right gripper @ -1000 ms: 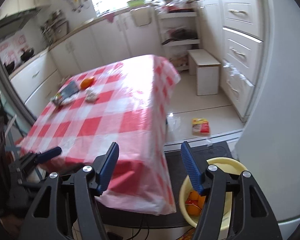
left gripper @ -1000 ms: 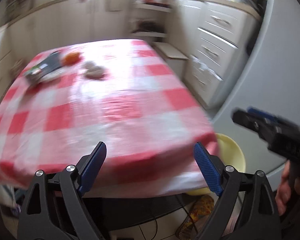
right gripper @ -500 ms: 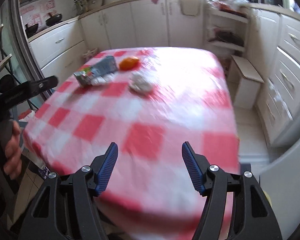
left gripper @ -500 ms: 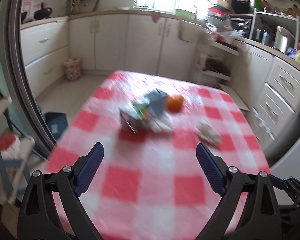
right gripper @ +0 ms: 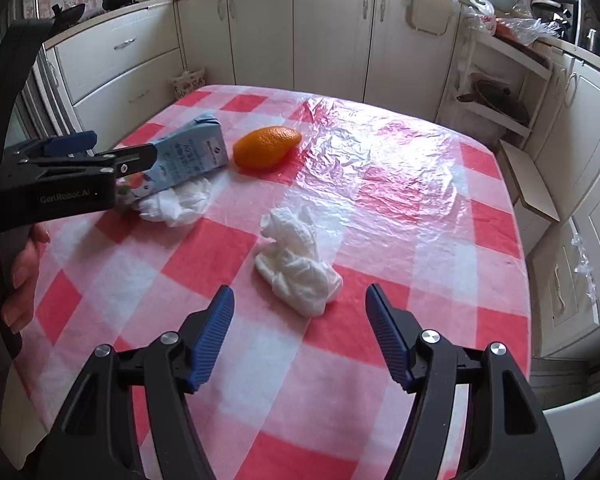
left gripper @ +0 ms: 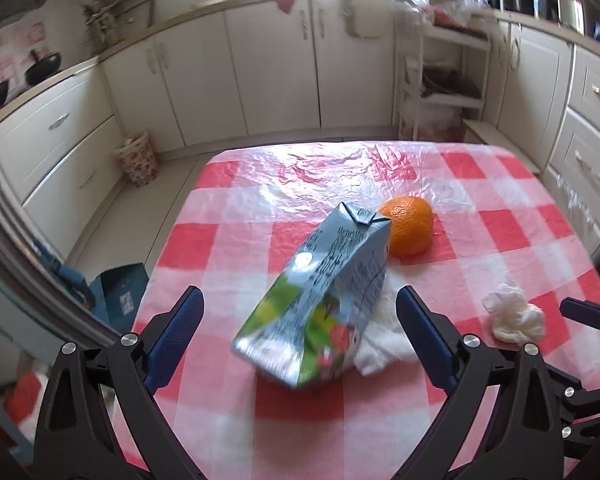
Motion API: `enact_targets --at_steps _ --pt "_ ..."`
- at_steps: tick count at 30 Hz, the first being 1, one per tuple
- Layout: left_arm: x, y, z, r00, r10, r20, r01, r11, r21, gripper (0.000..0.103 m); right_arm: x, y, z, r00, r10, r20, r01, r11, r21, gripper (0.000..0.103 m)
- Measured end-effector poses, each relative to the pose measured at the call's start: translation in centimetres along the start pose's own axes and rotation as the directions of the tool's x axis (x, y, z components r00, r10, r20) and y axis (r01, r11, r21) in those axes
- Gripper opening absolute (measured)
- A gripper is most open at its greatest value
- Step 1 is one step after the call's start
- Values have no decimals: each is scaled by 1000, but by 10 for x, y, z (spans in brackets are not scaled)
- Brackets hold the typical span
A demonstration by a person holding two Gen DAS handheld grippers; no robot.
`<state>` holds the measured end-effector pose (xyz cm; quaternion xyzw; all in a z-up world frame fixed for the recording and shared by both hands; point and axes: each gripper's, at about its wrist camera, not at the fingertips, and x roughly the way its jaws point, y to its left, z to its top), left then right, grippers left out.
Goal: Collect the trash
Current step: 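Grasp the juice carton with the left tool while the right tool grasps the tissue, then carry the carton and tissue to the yellow bucket and open both tools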
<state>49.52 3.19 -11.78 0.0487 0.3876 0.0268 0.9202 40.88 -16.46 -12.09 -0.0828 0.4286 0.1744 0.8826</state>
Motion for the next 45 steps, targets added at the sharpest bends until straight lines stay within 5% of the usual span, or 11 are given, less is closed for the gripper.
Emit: enact_targets --at_steps 4,7,8,11,14,28,32,36,38,42,45 --pt "18 -6 6 999 -30 -44 31 999 11 93 16 0 11 1000 19 -23 -18 1000 3 66" --pt "24 -5 6 995 -69 -75 68 997 -21 68 23 1 13 998 43 -40 -43 999 8 63" --pt "23 -6 5 995 -66 -77 64 998 -22 53 25 1 13 997 54 -49 -54 999 8 57" --pt "13 -2 0 993 -95 -63 92 994 -56 42 22 2 11 997 62 -45 -62 998 1 30" --pt "-4 -2 -8 991 -124 -49 119 989 -89 34 14 4 7 997 65 -41 -66 998 -6 22" --pt "-102 14 -99 972 -235 23 233 937 -262 34 -66 11 -52 996 87 -11 -87 996 -14 21" --pt "-113 0 -119 975 -224 -4 218 951 -220 35 -79 19 -72 996 83 -16 -84 996 -29 21" --pt "-115 -15 -126 982 -186 -26 180 972 -149 54 -85 19 -86 997 78 -21 -79 997 -21 21" --pt "-116 -22 -126 986 -166 -27 162 980 -117 54 -89 16 -91 997 77 -18 -77 997 -9 21" --pt "-116 -30 -123 987 -158 -35 154 983 -98 38 -98 9 -100 998 68 0 -68 998 16 21" --pt "-127 -38 -120 987 -159 -8 158 983 -89 35 -108 5 -106 998 54 24 -55 998 27 21"
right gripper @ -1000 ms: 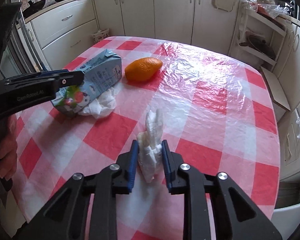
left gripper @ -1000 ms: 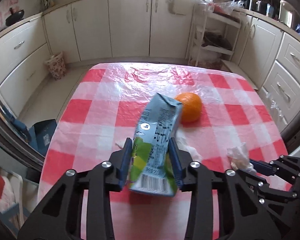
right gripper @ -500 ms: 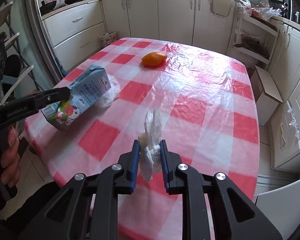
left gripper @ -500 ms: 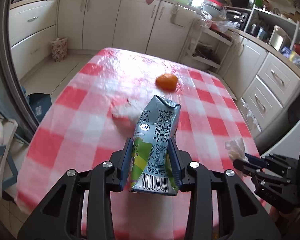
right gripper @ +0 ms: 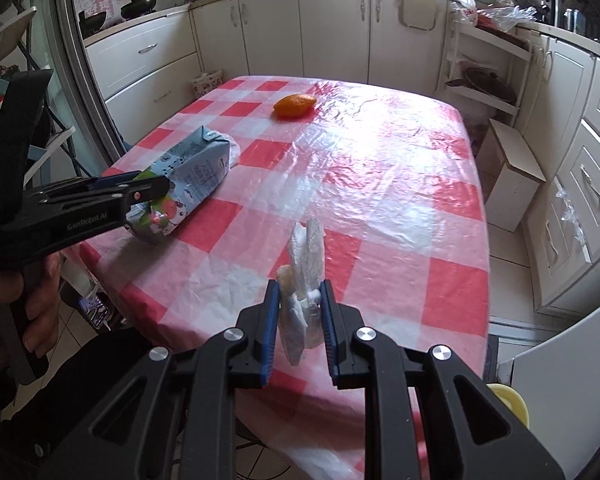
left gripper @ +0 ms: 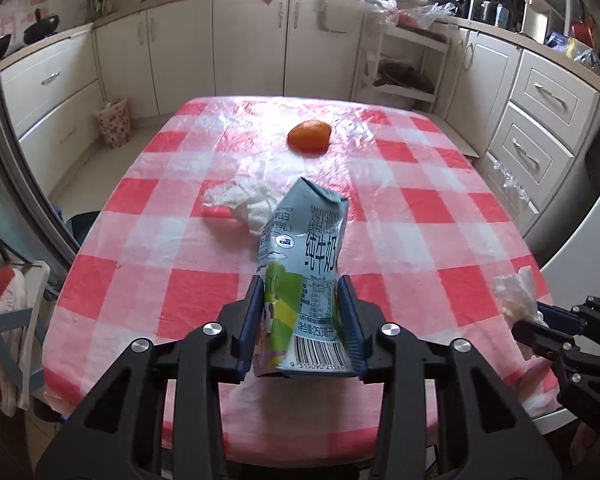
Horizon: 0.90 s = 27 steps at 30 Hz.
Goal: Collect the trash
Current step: 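Carry the carton and tissue to the yellow bucket and open both tools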
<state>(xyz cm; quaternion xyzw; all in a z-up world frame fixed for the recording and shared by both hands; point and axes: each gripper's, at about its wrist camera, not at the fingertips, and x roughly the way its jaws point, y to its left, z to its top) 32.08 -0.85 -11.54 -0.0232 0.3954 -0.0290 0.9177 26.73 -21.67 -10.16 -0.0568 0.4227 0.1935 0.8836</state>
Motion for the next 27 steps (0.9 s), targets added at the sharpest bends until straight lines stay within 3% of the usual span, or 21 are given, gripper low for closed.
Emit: enact_targets --at_steps 9,27 --pt "-26 -46 -5 997 -31 66 26 996 81 34 -20 -16 -27 999 -32 26 32 999 26 21" --pt "-39 -114 -12 989 -135 54 125 978 166 34 -52 -63 -59 991 -120 55 113 986 125 21"
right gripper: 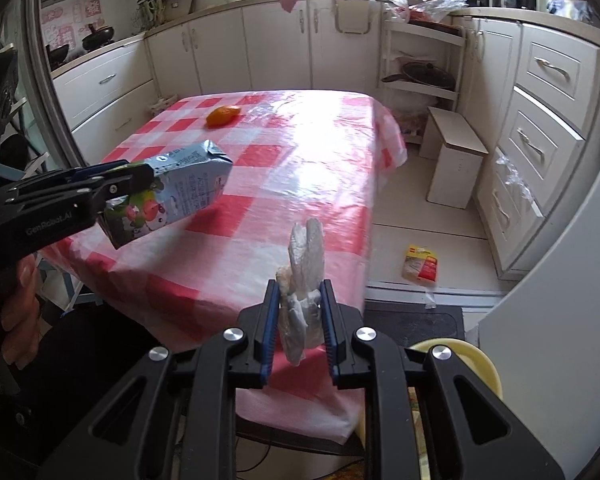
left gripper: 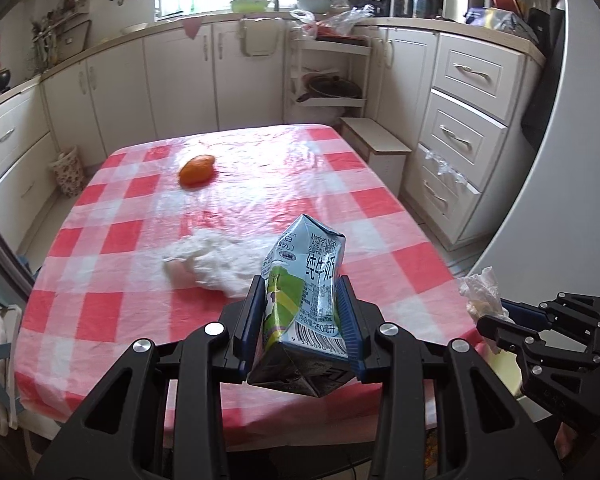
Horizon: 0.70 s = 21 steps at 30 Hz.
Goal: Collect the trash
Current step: 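Carry the carton and tissue to the yellow bucket and open both tools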
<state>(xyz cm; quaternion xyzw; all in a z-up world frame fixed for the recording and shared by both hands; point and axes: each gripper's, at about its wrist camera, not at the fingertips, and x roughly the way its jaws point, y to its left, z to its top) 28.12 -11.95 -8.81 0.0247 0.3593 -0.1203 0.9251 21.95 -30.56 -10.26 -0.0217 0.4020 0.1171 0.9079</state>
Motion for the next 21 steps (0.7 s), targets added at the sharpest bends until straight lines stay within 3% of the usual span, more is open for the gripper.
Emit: enact_targets --at_steps 8,16,21 --pt "8 -53 9 994 -105 -1 105 994 42 34 -5 -56 -28 992 -118 -50 122 987 102 21" --pt "30 -128 13 974 -221 -47 225 970 96 34 -1 -98 -56 973 -192 -130 215 957 195 22" --pt "47 -175 5 948 -295 -118 308 944 118 34 -3 -114 -63 957 -233 -171 270 932 243 36"
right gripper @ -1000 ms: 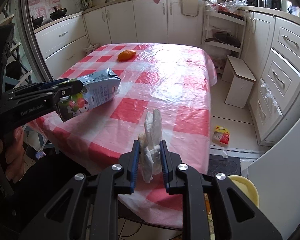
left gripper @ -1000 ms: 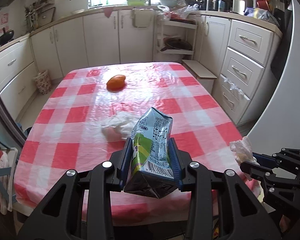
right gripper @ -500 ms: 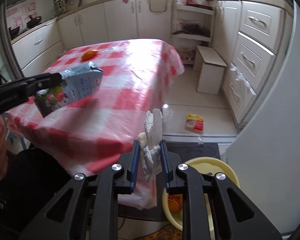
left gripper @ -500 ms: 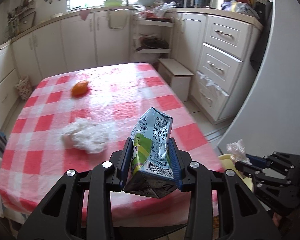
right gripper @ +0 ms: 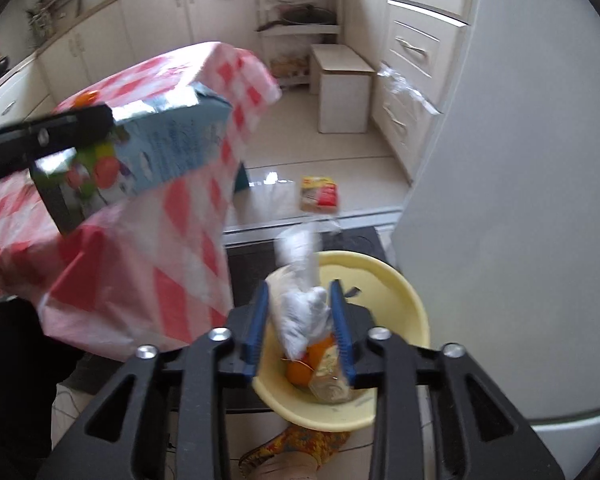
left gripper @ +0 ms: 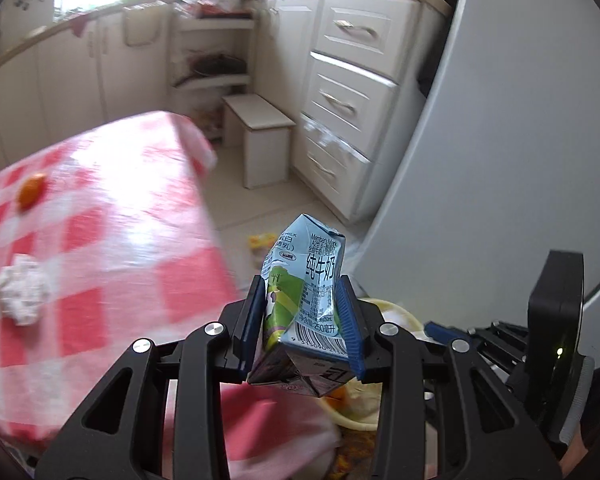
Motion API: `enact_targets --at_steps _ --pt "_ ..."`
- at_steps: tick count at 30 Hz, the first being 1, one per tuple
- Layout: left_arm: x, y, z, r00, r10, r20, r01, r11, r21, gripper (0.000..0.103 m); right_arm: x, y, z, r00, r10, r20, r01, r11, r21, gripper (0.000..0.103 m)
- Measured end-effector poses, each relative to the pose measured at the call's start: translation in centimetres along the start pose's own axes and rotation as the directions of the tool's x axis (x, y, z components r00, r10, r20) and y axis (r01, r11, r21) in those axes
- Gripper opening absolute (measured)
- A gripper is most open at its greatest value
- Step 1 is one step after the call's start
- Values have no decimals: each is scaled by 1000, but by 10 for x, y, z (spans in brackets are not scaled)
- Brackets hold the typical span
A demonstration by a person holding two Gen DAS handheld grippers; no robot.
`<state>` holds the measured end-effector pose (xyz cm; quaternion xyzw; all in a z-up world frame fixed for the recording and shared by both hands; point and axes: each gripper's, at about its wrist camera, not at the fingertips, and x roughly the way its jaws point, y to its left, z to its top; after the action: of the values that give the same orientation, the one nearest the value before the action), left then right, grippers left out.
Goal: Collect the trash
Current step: 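Carry the carton and tissue to the yellow bucket and open both tools, then move both open tools back over the table toward the orange and tissue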
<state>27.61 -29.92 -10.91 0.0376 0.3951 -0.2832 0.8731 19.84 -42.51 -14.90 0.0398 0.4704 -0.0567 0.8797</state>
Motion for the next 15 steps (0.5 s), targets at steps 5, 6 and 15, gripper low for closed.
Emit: enact_targets --at_steps 5,6,15 --pt "24 -26 -7 995 -53 -81 56 998 36 35 -8 -21 2 999 -37 19 35 995 90 46" --pt "25 -29 -7 995 -59 -85 63 997 36 35 -10 -24 2 999 -41 24 38 994 104 46" --pt "10 -16 -7 997 -43 -65 44 999 21 39 -18 -24 5 998 -19 62 11 993 121 51"
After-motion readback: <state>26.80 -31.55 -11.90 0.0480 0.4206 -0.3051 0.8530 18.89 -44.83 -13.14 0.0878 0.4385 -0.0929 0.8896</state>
